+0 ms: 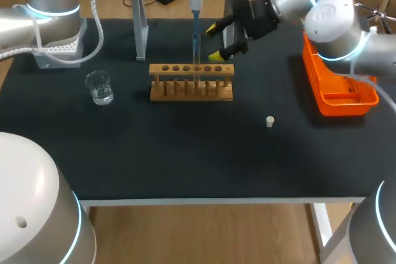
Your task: Invert the test tube, pick up the pipette, mount the tip to pipette, aspirate from beaker and dispense into the tube, eject the tip, return the pipette, and cap with the stopper.
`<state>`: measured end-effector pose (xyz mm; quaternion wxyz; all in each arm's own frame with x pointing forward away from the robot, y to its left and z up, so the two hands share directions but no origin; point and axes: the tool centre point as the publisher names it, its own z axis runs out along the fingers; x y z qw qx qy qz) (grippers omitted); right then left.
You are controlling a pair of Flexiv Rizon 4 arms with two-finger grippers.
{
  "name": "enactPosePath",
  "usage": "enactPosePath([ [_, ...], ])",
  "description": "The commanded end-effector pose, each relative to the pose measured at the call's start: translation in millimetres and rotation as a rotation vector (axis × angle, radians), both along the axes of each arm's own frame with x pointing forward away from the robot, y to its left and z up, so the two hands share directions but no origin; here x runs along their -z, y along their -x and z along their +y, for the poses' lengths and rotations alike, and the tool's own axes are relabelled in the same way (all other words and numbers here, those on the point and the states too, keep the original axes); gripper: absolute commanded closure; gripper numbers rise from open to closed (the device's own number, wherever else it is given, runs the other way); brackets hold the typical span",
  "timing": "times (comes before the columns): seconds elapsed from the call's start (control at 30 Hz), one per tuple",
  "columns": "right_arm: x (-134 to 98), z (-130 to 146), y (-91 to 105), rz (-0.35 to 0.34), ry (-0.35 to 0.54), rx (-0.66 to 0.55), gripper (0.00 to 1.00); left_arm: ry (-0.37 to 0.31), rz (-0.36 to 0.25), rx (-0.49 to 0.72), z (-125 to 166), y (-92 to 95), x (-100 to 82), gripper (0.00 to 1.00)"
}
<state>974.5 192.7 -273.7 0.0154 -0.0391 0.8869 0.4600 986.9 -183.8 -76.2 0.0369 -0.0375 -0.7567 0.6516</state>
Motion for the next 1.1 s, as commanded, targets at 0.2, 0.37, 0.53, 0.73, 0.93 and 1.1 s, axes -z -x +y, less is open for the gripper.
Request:
enactPosePath([
  [0.2, 13, 14, -1.3, 0.021, 0.016, -0.002, 0.00, -0.002, 0.001, 0.004, 1, -1.1, -0.7, 1.00],
  [0.37, 14, 14, -1.1, 0.032, 0.015, -0.001, 0.00, -0.002, 0.001, 0.004, 1, -1.1, -0.7, 1.00],
  [0.53, 14, 14, -1.1, 0.032, 0.015, -0.001, 0.00, -0.002, 0.001, 0.004, 1, -1.1, -0.7, 1.00],
  [0.73, 14, 14, -1.1, 0.032, 0.015, -0.001, 0.00, -0.002, 0.001, 0.004, 1, -1.1, -0.7, 1.00],
  [0.93, 14, 14, -1.1, 0.032, 0.015, -0.001, 0.00, -0.005, -0.017, 0.002, 1, 2.8, -7.2, 1.00],
  [1.1, 14, 14, -1.1, 0.032, 0.015, -0.001, 0.00, -0.012, -0.032, -0.002, 0, 8.9, -14.6, 1.00],
])
